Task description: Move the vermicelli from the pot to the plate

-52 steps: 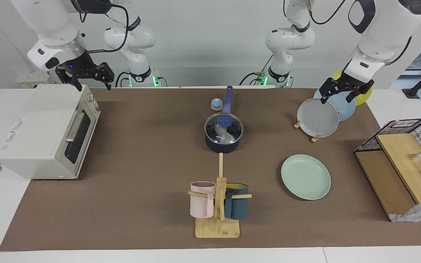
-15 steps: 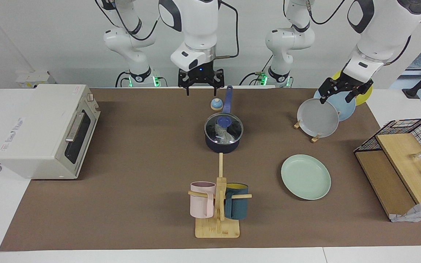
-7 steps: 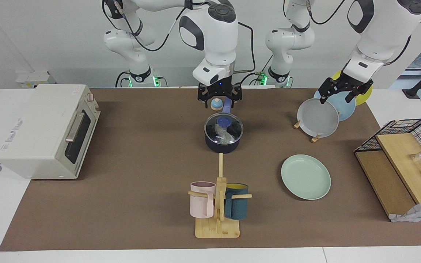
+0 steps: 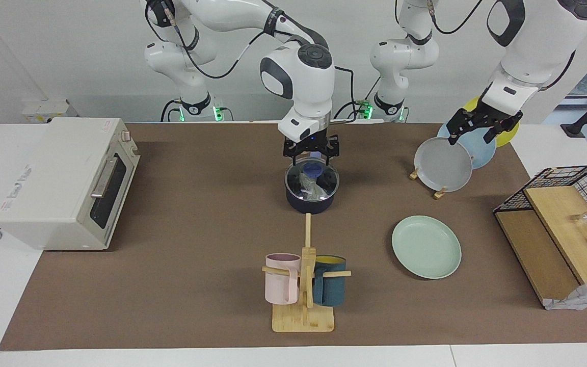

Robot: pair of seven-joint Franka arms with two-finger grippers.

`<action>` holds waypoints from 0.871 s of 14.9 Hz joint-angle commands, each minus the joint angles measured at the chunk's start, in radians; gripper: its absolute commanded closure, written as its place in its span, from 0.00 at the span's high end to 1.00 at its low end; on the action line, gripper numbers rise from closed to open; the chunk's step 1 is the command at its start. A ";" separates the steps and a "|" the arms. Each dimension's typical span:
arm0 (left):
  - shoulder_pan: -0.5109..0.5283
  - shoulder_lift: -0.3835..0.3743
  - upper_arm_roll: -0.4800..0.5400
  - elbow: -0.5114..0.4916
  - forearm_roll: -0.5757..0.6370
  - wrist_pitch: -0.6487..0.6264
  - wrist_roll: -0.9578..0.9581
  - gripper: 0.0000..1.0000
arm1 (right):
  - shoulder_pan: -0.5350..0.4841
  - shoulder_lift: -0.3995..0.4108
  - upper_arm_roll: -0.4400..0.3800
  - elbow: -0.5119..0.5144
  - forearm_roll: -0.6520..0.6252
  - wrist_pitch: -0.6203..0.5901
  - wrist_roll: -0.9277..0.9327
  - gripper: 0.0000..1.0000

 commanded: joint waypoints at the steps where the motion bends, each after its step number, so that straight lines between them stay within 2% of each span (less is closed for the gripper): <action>1: 0.010 -0.013 -0.004 -0.008 0.014 0.009 0.002 1.00 | 0.008 -0.004 0.006 -0.045 -0.028 0.037 0.043 1.00; 5: 0.010 -0.013 -0.003 -0.008 0.013 0.000 -0.002 1.00 | 0.005 -0.024 0.004 -0.123 -0.033 0.091 0.043 1.00; 13: 0.006 -0.016 -0.004 -0.013 0.013 0.010 -0.007 1.00 | 0.005 -0.003 0.004 -0.131 -0.053 0.114 0.036 1.00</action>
